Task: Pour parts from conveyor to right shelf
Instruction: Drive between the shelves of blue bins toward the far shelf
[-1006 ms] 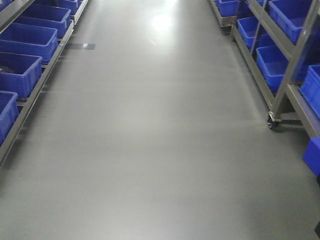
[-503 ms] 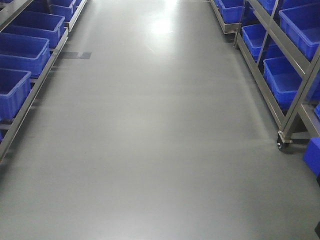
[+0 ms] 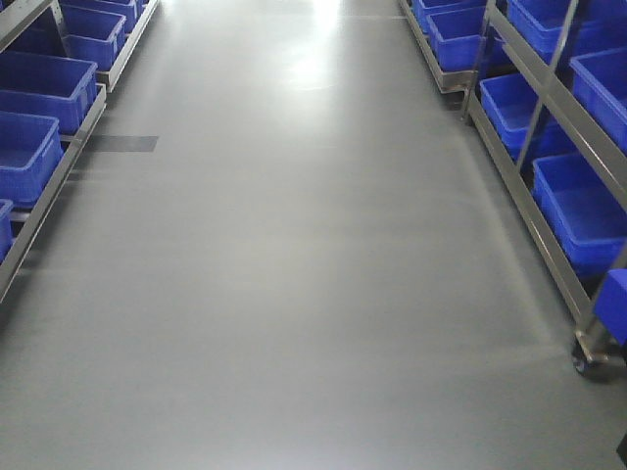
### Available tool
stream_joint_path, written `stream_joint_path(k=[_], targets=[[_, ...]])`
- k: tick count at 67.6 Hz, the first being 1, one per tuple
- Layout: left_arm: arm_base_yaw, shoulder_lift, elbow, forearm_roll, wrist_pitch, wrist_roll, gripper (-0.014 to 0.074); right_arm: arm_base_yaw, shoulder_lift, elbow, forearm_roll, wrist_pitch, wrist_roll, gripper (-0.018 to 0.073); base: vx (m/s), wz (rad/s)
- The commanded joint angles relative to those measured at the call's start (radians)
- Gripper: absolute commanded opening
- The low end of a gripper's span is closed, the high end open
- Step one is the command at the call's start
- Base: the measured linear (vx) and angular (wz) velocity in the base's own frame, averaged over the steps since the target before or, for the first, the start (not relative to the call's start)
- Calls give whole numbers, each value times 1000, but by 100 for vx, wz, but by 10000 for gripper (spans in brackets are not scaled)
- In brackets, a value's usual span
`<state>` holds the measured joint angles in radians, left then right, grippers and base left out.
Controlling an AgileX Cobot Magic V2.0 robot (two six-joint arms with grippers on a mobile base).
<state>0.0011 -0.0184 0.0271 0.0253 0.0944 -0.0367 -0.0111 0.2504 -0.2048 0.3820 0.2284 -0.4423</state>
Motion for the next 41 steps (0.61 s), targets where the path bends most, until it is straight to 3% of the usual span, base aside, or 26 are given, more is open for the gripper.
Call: stream_joint_path(k=[1, 41], targets=[[-4, -5, -20, -6, -73, -7, -6, -2, 9, -25, 2, -77, -8, -1, 68, 6], [-4, -5, -20, -6, -73, -7, -6, -2, 9, -25, 2, -77, -8, -1, 69, 4]])
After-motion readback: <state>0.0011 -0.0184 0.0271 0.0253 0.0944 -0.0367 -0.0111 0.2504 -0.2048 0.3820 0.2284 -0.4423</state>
